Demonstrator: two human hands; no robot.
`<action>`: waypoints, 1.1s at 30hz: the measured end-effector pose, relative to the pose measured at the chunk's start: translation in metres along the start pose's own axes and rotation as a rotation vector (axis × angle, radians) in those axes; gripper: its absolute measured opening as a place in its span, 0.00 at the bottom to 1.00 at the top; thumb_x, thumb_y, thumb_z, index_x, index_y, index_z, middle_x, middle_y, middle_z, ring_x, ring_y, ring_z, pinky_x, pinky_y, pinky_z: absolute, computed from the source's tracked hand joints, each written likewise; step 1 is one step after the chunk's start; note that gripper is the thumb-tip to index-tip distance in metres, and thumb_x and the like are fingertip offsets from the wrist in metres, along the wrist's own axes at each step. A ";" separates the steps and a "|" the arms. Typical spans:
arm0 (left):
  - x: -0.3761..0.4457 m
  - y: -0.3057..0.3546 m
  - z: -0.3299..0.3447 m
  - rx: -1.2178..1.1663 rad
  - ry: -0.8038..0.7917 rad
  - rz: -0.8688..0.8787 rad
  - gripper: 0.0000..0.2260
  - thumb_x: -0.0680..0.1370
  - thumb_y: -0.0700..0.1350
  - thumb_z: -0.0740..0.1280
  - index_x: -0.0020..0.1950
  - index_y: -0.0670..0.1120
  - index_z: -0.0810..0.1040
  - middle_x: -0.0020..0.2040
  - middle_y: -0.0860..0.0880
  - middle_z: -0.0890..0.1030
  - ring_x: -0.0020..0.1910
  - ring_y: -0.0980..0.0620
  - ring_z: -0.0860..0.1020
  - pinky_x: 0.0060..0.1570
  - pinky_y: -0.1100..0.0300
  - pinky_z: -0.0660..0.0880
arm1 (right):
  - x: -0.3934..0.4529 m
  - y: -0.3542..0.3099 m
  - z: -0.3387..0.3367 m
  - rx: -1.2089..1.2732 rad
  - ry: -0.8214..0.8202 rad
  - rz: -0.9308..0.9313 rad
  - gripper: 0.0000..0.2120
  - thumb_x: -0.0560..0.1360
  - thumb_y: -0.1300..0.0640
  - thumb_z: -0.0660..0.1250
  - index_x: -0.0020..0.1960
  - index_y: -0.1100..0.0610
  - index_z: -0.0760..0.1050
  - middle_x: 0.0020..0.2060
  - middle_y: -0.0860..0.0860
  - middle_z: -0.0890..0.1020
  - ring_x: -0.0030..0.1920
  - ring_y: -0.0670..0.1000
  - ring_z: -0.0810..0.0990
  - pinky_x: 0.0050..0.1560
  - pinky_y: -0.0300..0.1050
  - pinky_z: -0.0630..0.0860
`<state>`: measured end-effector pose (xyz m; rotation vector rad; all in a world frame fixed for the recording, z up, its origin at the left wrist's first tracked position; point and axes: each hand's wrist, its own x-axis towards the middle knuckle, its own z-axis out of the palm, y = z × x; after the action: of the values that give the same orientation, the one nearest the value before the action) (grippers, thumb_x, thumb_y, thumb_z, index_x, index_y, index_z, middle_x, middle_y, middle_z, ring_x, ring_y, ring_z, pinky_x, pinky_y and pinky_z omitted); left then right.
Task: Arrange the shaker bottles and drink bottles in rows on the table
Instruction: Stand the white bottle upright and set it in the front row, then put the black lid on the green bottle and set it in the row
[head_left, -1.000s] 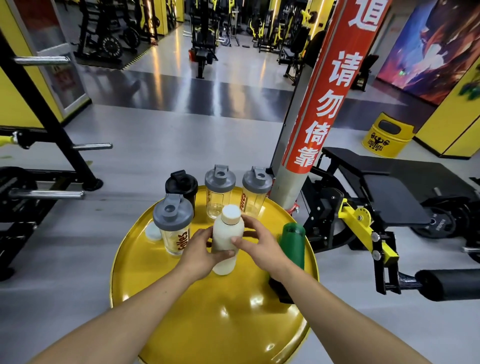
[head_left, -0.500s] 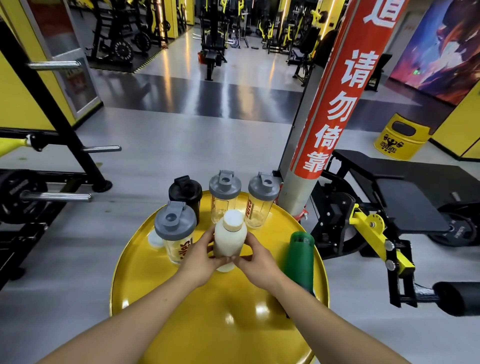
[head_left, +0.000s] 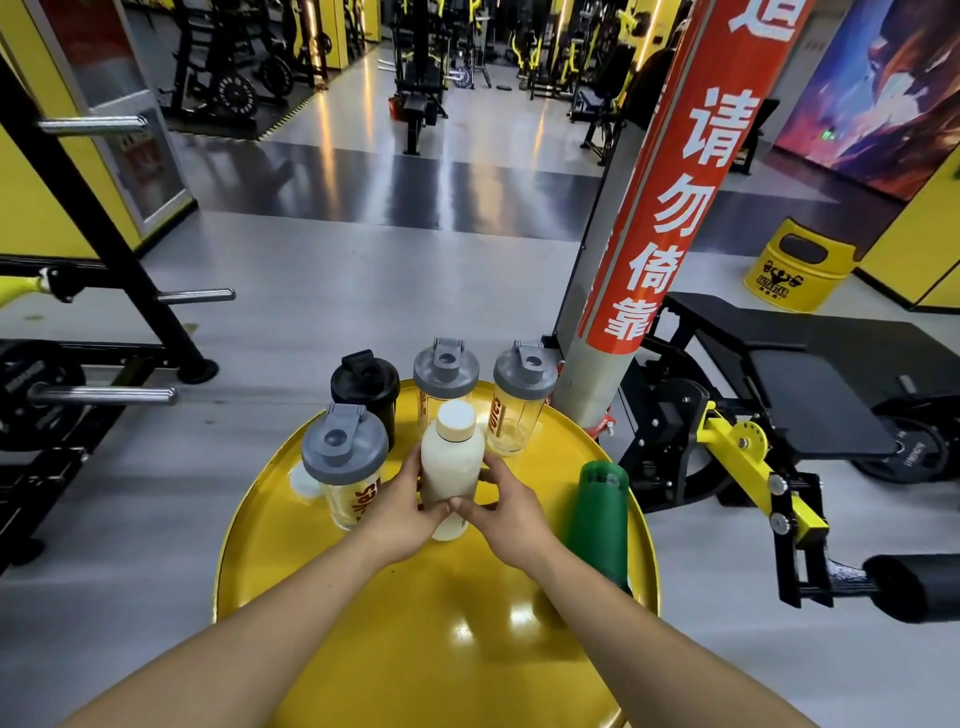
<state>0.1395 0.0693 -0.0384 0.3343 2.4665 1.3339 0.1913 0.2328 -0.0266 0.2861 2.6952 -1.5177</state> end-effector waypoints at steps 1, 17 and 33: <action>-0.001 0.000 0.000 -0.005 -0.002 -0.004 0.42 0.74 0.52 0.74 0.80 0.60 0.51 0.73 0.52 0.73 0.70 0.46 0.73 0.62 0.48 0.76 | 0.000 0.000 0.000 0.001 0.001 0.001 0.36 0.74 0.48 0.74 0.76 0.42 0.61 0.67 0.46 0.78 0.63 0.52 0.79 0.60 0.52 0.78; -0.019 0.037 0.059 0.230 -0.155 -0.143 0.13 0.76 0.51 0.70 0.58 0.47 0.81 0.55 0.48 0.83 0.51 0.48 0.81 0.49 0.57 0.79 | -0.025 0.014 -0.078 -0.324 -0.093 0.041 0.16 0.79 0.55 0.67 0.66 0.52 0.76 0.58 0.50 0.83 0.52 0.50 0.81 0.53 0.43 0.78; -0.017 0.075 0.146 -0.279 -0.409 -0.503 0.15 0.83 0.52 0.58 0.64 0.46 0.75 0.55 0.45 0.81 0.56 0.42 0.80 0.60 0.45 0.78 | -0.068 0.104 -0.129 -0.961 -0.260 -0.044 0.51 0.74 0.72 0.65 0.78 0.33 0.43 0.81 0.42 0.40 0.78 0.65 0.56 0.69 0.57 0.72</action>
<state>0.2147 0.2158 -0.0479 -0.0758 1.8349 1.2179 0.2846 0.3855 -0.0383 -0.0181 2.8265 -0.1178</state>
